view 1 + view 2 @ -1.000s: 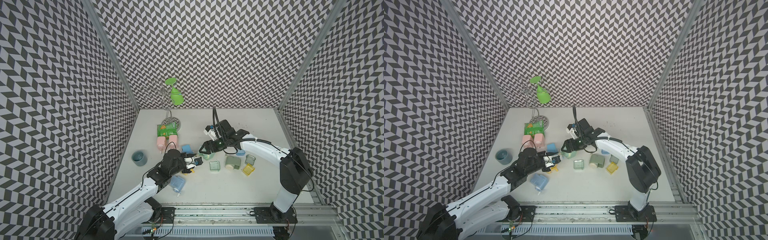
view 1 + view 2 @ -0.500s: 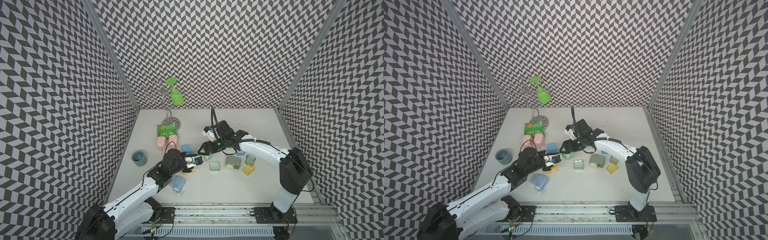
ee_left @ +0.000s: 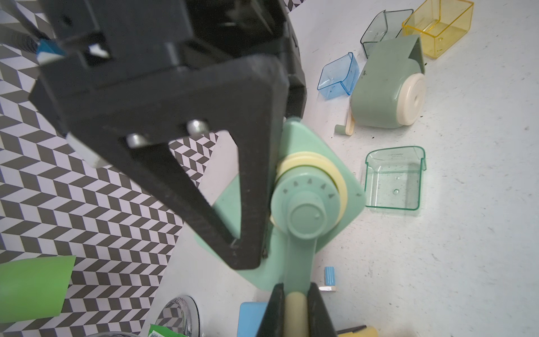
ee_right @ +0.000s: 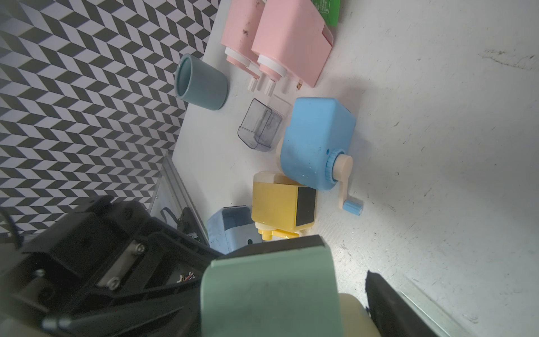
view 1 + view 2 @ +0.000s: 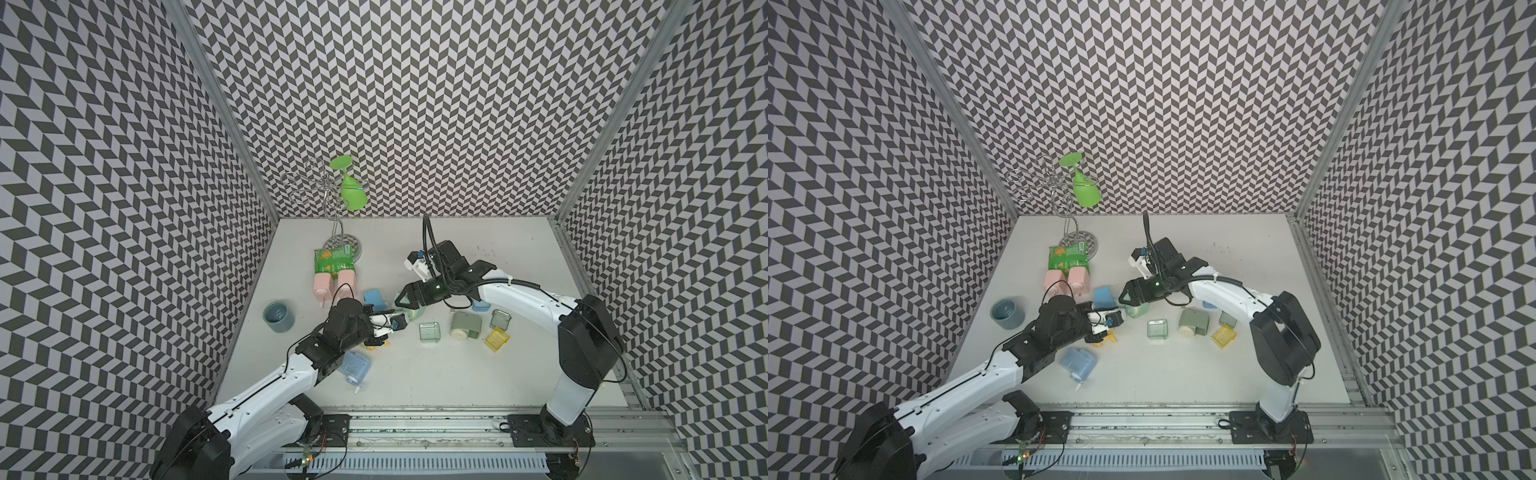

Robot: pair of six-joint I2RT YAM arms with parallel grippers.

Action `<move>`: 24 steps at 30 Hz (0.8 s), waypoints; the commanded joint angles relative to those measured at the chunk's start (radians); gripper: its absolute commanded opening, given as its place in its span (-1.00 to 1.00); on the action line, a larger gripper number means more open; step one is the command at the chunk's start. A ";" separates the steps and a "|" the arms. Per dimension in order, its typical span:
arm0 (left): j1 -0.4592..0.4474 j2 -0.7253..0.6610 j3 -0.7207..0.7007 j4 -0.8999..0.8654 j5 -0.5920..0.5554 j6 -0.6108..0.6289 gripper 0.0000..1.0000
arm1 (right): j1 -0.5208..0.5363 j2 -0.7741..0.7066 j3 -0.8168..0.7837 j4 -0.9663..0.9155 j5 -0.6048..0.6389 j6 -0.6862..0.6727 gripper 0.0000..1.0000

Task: Put the tray back into the pencil sharpener
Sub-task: Place the pencil sharpener at the center of the board.

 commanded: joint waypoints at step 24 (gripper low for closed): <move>0.004 0.003 0.055 0.061 0.027 -0.211 -1.00 | -0.079 -0.111 0.043 0.137 0.064 -0.022 0.99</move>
